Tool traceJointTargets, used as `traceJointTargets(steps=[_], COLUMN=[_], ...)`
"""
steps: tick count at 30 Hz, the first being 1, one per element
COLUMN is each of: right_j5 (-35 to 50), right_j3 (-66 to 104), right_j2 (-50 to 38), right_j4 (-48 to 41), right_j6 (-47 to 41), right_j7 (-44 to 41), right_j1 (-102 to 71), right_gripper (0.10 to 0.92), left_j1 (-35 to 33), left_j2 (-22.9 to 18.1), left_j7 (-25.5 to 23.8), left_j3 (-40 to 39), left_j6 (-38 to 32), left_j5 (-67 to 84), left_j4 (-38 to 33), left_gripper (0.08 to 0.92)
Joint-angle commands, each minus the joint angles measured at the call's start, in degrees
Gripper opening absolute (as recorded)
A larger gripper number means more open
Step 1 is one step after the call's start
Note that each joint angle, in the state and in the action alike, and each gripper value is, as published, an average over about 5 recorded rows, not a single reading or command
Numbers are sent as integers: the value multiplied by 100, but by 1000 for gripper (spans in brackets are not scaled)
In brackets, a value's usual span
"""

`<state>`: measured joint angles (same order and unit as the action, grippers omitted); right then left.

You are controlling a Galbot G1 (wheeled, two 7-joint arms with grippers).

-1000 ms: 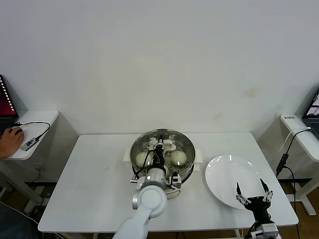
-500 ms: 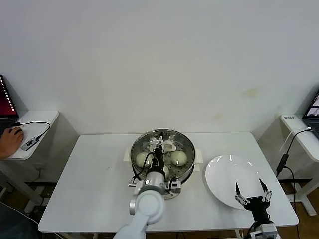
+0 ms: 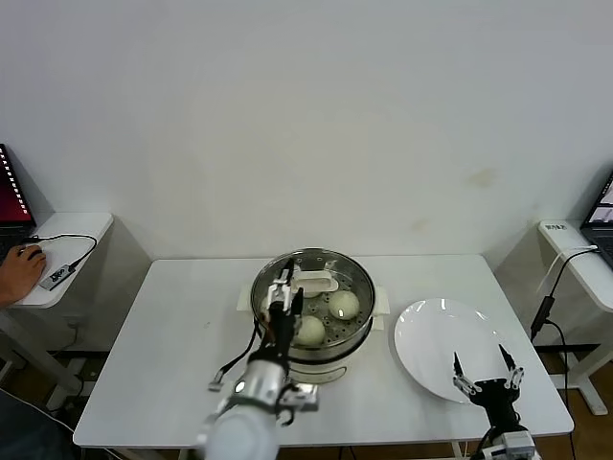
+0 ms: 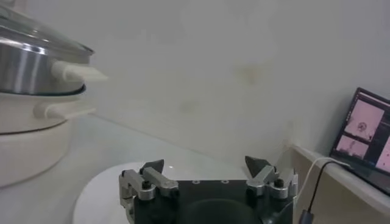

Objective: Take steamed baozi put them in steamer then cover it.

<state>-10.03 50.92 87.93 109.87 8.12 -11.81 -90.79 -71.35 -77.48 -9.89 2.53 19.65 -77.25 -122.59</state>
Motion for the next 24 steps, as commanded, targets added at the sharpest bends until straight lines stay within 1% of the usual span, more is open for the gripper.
traceJointTargets(steps=[1, 2, 5, 8, 11, 15, 19, 24], right_j5=[197, 225, 329, 565, 918, 1337, 1454, 1540], right_j3=[-167, -194, -259, -405, -590, -783, -928, -1036], right_j2=[-60, -79, -175, -406, -684, -909, -988, -1001], right_j4=[138, 189, 386, 575, 690, 797, 853, 874], right_j6=[-17, -16, -4, 26, 64, 63, 59, 37], right_j7=[12, 18, 53, 107, 196, 303, 326, 314], right_j1=[-156, -221, -511, -915, -1264, -1532, -1675, -1722], right_gripper=[823, 823, 823, 823, 823, 823, 823, 823], left_j1=[-2285, -2411, -2783, -3174, -3437, -3511, -3521, -3645], left_j2=[913, 894, 793, 792, 779, 670, 503, 435], left_j7=[2053, 2200, 2412, 2461, 2454, 2402, 2240, 2185], left_j3=[1971, 2181, 2659, 2832, 2895, 2966, 3023, 2975], left_j6=[-2369, -2426, -2343, -2380, -2803, -3176, -3274, -3218], left_j5=[6555, 7135, 8505, 9204, 9252, 9278, 9287, 9251], left_j4=[-1144, -1088, -897, -659, -334, 19, 179, 225], left_gripper=[822, 823, 823, 823, 823, 823, 823, 823])
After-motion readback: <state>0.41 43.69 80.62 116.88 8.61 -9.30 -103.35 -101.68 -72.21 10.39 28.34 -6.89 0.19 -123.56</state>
